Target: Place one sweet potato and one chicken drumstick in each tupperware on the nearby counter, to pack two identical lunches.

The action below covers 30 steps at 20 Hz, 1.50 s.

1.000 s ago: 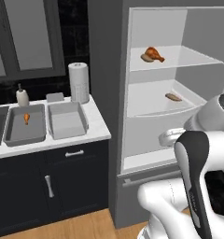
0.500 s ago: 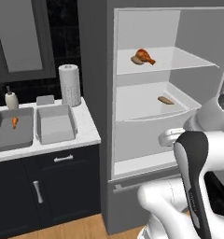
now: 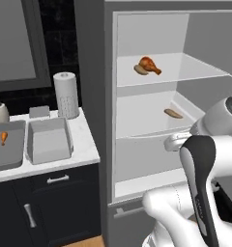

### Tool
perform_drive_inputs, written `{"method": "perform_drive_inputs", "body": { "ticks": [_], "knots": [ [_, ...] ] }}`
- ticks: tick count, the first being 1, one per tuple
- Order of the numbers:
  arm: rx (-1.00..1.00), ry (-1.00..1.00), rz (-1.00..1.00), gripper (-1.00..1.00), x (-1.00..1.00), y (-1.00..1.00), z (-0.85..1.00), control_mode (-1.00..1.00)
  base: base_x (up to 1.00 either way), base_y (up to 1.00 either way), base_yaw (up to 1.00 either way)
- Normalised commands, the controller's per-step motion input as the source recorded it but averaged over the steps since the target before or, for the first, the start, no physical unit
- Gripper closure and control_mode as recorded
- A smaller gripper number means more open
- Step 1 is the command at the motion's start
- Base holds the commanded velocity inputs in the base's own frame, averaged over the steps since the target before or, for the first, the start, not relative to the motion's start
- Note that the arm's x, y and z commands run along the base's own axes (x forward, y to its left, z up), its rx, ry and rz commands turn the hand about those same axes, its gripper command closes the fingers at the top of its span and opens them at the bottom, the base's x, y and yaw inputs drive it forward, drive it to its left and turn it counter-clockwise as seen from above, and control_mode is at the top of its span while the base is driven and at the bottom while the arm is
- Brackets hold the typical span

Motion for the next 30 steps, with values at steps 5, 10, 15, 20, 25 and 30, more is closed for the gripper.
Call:
{"method": "perform_drive_inputs", "body": {
  "ticks": [5, 10, 15, 20, 25, 30],
  "knots": [
    [0.0, 0.0, 0.0, -1.0, 0.0, 0.0, 0.0, 1.0, 0.3, -0.33, 0.0],
    [0.0, 0.0, 0.0, -1.0, 0.0, 0.0, 0.0, 1.0, 0.25, -0.43, 0.0],
    [0.0, 0.0, 0.0, -1.0, 0.0, 0.0, 0.0, 1.0, 0.36, -0.35, 0.0],
    [0.0, 0.0, 0.0, -1.0, 0.0, 0.0, 0.0, 1.0, 0.49, -0.23, 0.0],
    [0.0, 0.0, 0.0, -1.0, 0.0, 0.0, 0.0, 1.0, 0.46, -0.2, 0.0],
    [0.0, 0.0, 0.0, -1.0, 0.0, 0.0, 0.0, 1.0, 0.02, -0.22, 0.0]
  ]
}}
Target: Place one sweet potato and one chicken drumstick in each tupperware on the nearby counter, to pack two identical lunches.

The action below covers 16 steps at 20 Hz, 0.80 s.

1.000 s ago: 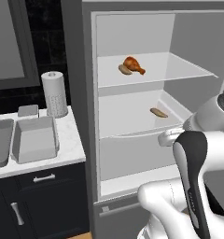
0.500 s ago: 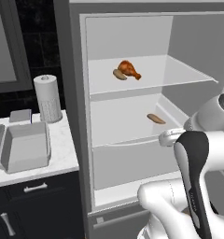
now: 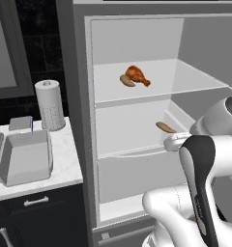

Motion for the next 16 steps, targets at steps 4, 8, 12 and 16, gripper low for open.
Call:
{"method": "perform_drive_inputs", "body": {
  "ticks": [4, 8, 12, 16],
  "knots": [
    [0.0, 0.0, 0.0, -1.0, 0.0, 0.0, 0.0, 1.0, 0.0, -0.33, 0.0],
    [0.0, 0.0, 0.0, -1.0, 0.0, 0.0, 0.0, 1.0, 0.0, -0.33, 0.0],
    [0.0, 0.0, 0.0, -1.0, 0.0, 0.0, 0.0, 1.0, 0.0, -0.1, 0.0],
    [0.0, 0.0, 0.0, -1.0, 0.01, -0.01, 0.0, -1.0, 0.0, 0.0, 0.0]
  ]
}}
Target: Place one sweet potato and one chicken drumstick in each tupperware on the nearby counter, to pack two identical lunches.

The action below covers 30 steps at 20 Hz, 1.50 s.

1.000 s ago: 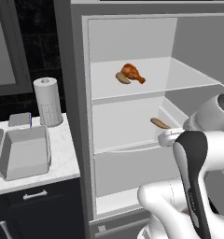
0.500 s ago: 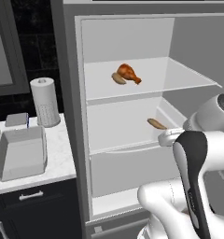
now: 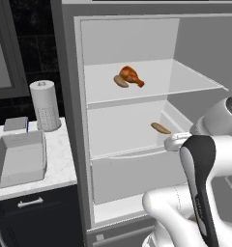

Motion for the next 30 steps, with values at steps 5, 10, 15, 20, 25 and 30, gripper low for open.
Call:
{"method": "perform_drive_inputs", "body": {
  "ticks": [5, 10, 15, 20, 25, 30],
  "knots": [
    [0.0, -0.02, 0.0, -1.0, 0.14, -0.13, -0.03, -1.0, 0.0, 0.0, 0.0],
    [-0.11, -0.03, 0.0, -1.0, 0.55, -0.02, -0.22, -1.0, 0.0, 0.0, 0.0],
    [-0.12, -0.02, 0.0, -1.0, 0.78, -0.09, -0.2, -1.0, 0.0, 0.0, 0.0],
    [-0.1, 0.0, 0.02, -1.0, 0.69, -0.18, -0.22, -1.0, 0.0, 0.0, 0.0],
    [-0.02, 0.02, 0.04, -1.0, 0.7, -0.12, -0.08, -1.0, 0.0, 0.0, 0.0],
    [0.0, 0.08, 0.06, -1.0, 0.67, -0.22, -0.15, -1.0, 0.0, 0.0, 0.0]
  ]
}}
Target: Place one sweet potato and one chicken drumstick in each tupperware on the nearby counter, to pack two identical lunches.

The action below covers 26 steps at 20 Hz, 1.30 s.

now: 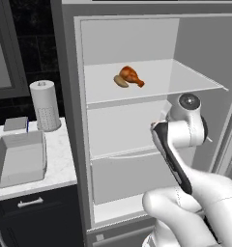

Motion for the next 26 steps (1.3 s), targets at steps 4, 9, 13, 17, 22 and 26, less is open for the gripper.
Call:
{"method": "perform_drive_inputs", "body": {
  "ticks": [4, 9, 13, 17, 22, 26],
  "knots": [
    [0.0, 0.09, 0.06, -1.0, 0.61, -0.29, -0.27, -1.0, 0.0, 0.0, 0.0],
    [0.0, 0.04, 0.06, -1.0, 0.42, -0.1, -0.3, -1.0, 0.0, 0.0, 0.0],
    [0.0, 0.0, 0.05, -1.0, 0.32, -0.02, -0.28, -1.0, 0.0, 0.0, 0.0],
    [0.0, 0.04, 0.02, -1.0, 0.46, -0.07, -0.3, -1.0, 0.0, 0.0, 0.0],
    [0.02, 0.06, 0.0, -1.0, 0.49, -0.15, -0.31, -1.0, 0.0, 0.0, 0.0],
    [0.03, 0.03, 0.0, -1.0, 0.46, -0.09, -0.3, -1.0, 0.0, 0.0, 0.0]
  ]
}}
